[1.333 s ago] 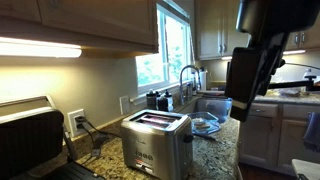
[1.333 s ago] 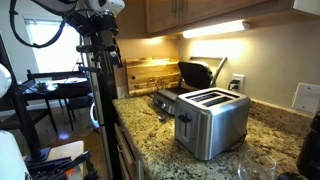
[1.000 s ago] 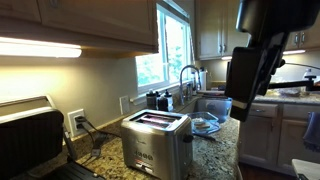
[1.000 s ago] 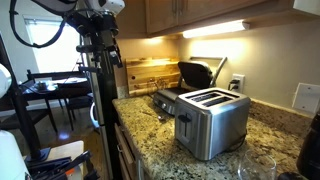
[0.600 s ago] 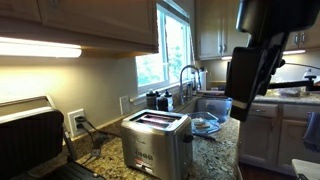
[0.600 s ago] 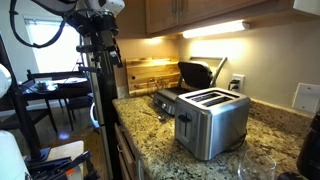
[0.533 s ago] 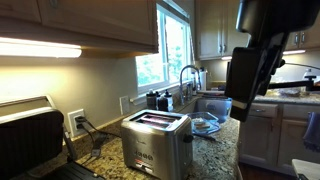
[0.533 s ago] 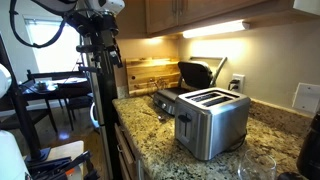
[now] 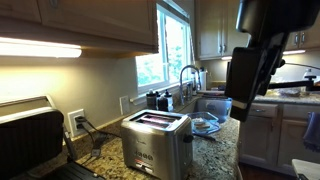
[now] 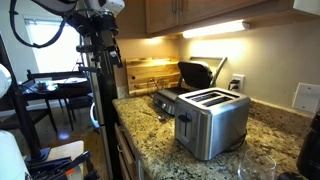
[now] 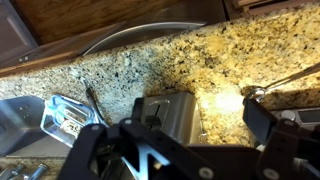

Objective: Push the toast lever down

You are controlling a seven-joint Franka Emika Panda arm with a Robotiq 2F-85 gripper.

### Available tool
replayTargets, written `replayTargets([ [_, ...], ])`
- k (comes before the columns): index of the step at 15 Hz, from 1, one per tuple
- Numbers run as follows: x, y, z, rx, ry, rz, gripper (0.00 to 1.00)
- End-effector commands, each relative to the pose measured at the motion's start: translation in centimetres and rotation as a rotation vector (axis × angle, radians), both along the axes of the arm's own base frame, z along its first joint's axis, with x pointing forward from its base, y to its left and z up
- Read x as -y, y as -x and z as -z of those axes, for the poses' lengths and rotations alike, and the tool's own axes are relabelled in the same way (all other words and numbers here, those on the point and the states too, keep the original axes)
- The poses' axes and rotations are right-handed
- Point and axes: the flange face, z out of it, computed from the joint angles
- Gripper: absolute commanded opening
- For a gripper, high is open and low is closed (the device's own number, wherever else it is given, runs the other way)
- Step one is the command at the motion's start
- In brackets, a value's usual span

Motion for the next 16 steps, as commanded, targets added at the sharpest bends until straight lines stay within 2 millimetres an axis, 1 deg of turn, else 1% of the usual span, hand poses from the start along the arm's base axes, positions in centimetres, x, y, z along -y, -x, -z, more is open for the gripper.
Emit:
replayTargets([
  [1, 0.0, 0.0, 0.0, -0.001, 0.001, 0.0, 1.0],
  [9, 0.1, -0.2, 0.2, -0.005, 0.004, -0.006, 1.0],
  [12, 1.0, -1.3, 0.8, -0.026, 0.003, 0.0, 1.0],
  [16, 3.3, -3.9, 2.1, -0.049, 0.008, 0.016, 1.0],
])
